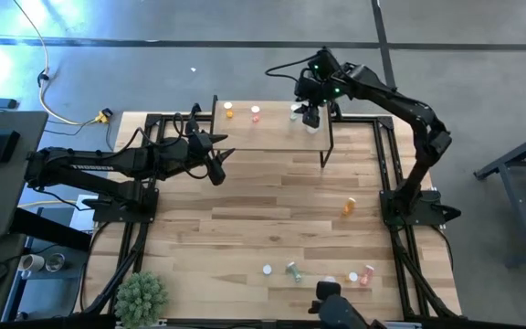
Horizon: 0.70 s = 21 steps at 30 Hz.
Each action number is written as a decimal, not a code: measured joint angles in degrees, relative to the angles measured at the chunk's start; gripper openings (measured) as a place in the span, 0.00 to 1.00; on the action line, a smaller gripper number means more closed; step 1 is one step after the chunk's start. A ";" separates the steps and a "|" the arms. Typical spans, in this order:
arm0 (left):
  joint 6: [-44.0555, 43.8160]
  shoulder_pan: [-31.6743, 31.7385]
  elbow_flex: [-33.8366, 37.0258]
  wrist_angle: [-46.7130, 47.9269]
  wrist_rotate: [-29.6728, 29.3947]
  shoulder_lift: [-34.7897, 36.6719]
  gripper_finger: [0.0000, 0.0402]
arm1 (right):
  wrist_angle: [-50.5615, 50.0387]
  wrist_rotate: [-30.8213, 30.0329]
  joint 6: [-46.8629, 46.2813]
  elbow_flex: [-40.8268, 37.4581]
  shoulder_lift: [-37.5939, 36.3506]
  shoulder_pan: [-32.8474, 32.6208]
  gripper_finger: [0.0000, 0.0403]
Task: Pick and place medicine bottles onto shelf by color
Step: Adjust the blue pill bottle on the shelf
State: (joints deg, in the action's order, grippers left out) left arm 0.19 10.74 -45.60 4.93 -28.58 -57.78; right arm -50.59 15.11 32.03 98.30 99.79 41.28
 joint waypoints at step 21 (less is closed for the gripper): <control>0.96 0.00 0.00 -0.02 -0.13 0.00 0.51 | 1.15 -0.92 -2.65 0.00 2.80 1.09 0.44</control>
State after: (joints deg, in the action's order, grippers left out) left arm 1.15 10.74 -45.60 4.91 -28.71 -57.78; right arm -49.44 14.20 29.38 98.30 102.60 42.37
